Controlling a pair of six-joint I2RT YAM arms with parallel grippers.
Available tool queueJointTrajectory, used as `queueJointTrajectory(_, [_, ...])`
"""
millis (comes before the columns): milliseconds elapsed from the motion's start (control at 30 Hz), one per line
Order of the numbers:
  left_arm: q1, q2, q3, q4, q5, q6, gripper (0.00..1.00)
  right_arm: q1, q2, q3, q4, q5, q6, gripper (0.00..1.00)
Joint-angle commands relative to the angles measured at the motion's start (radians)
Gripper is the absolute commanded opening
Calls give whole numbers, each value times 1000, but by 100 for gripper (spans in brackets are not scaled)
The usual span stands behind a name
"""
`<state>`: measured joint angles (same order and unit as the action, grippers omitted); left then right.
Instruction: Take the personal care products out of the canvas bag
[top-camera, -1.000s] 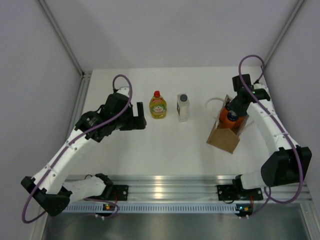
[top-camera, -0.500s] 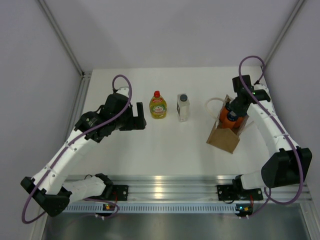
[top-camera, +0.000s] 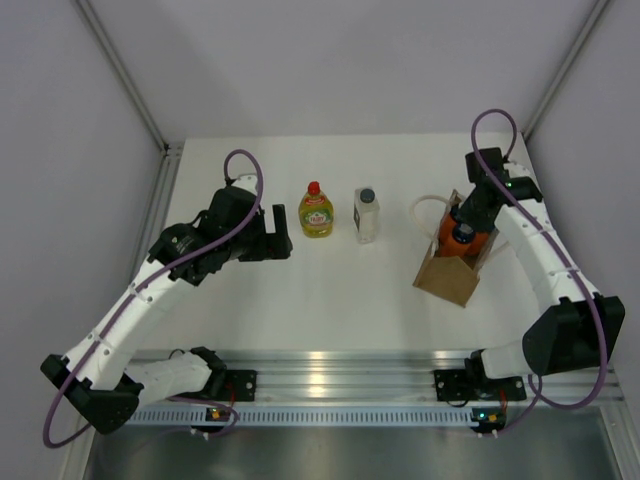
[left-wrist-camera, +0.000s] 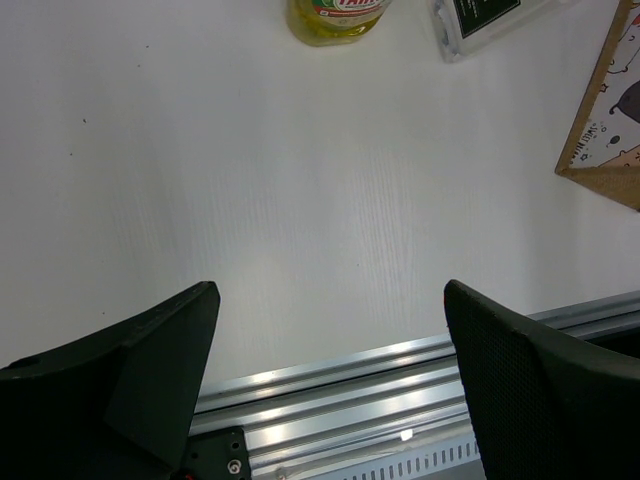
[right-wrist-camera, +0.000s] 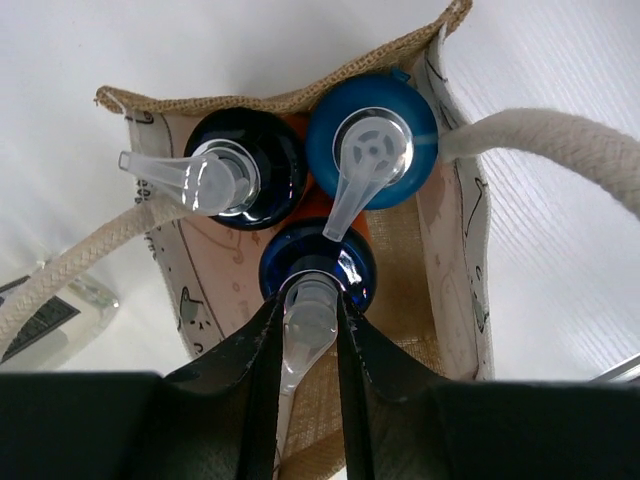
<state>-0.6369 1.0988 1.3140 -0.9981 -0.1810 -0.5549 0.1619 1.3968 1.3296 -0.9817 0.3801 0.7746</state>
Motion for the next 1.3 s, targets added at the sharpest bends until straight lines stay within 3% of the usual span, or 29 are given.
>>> queueJointTrajectory(0, [-3, -22, 1, 13, -17, 3, 98, 19, -22, 89, 28, -20, -115, 0])
queueJointTrajectory(500, [-3, -4, 7, 13, -12, -4, 98, 27, -47, 200, -53, -95, -305, 0])
queueJointTrajectory(967, [-3, 27, 36, 13, -26, 7, 98, 60, 21, 540, -290, -147, -432, 0])
queueJointTrajectory(1267, [-3, 33, 33, 13, -23, 7, 98, 125, 139, 882, -474, -156, -469, 0])
